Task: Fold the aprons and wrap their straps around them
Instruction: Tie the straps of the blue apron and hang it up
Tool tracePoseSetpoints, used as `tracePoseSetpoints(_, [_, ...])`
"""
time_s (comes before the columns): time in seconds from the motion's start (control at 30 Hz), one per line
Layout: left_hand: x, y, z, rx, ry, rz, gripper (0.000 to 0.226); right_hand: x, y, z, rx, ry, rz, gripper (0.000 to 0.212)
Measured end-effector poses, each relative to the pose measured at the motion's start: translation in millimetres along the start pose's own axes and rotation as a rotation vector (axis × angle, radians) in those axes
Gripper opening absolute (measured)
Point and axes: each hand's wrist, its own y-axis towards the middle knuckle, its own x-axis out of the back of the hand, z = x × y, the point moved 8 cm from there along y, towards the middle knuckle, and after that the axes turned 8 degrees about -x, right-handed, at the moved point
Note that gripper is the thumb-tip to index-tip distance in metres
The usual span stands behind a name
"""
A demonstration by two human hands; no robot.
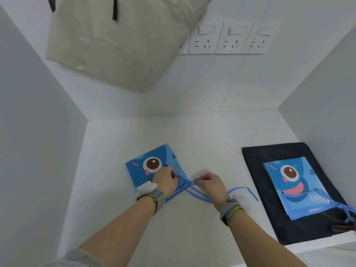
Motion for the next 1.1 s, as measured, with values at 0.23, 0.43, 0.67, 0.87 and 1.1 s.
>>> tracePoseSetpoints(0.23, [10, -23, -23, -0.088, -0.156, -0.095, 0.009, -18, -21, 12, -0.067, 0.528, 0.274, 0.008])
tracePoseSetpoints(0.43, [6, -37, -53, -0.365, -0.087, -0.138, 0.01, -10, -28, 13, 0.046, 0.589, 0.139, 0.009])
tracePoseSetpoints(0.67, [10, -34, -67, -0.415, -0.028, -0.091, 0.013, -4, -36, 24, 0.239, 0.491, 0.095, 0.012])
tracePoseSetpoints(0.87, [15, -32, -66, -0.355, -0.017, -0.08, 0.017, -10, -36, 23, 0.271, 0.359, 0.164, 0.015])
tracePoseSetpoints(1.1, [20, -26, -63, -0.27, -0.07, -0.066, 0.009, -13, -35, 25, 0.249, 0.182, 0.22, 0.009])
